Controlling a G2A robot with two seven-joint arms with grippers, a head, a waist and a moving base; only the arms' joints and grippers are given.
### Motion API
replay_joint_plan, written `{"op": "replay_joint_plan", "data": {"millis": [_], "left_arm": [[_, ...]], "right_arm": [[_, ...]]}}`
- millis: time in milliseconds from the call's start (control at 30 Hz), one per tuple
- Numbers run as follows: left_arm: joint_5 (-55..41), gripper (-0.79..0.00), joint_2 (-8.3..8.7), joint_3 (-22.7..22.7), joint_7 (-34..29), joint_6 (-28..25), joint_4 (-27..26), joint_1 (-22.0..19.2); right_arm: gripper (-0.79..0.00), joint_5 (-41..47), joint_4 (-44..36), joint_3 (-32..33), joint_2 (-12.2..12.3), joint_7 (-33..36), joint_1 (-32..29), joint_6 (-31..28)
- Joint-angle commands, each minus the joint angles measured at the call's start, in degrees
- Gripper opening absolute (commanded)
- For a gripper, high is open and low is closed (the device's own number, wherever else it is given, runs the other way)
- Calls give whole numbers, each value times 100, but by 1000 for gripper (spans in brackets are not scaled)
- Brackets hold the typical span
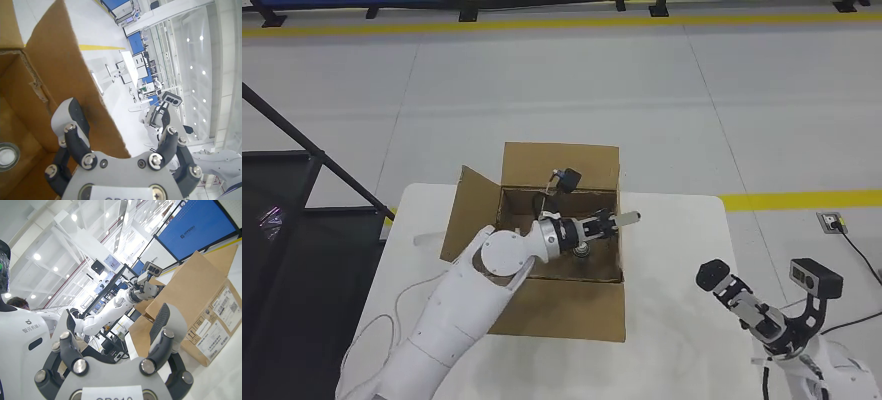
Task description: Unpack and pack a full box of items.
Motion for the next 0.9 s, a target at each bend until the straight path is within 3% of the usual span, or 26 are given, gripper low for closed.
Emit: {"op": "replay_joint_plan", "data": {"millis": [0,200,500,700,867], "left_arm": [[12,0,-136,274,99,-7,232,-175],[36,0,-606,1034,286,140,1008,-627],[-120,0,-1216,1599,40,475,2151,-1130],[-175,0,-1460,1637,72,408,2607,-1313],[-151,0,-1505,1486,105,75,2695,-1448]], "right_arm": [[0,87,-23,184,23,-26,-179,-115],[0,516,-135,553,93,-128,-775,-264],[0,539,-147,567,98,-123,-802,-258],[0,539,-147,567,98,-123,-802,-258],[0,139,-312,594,99,-366,-739,-99]]}}
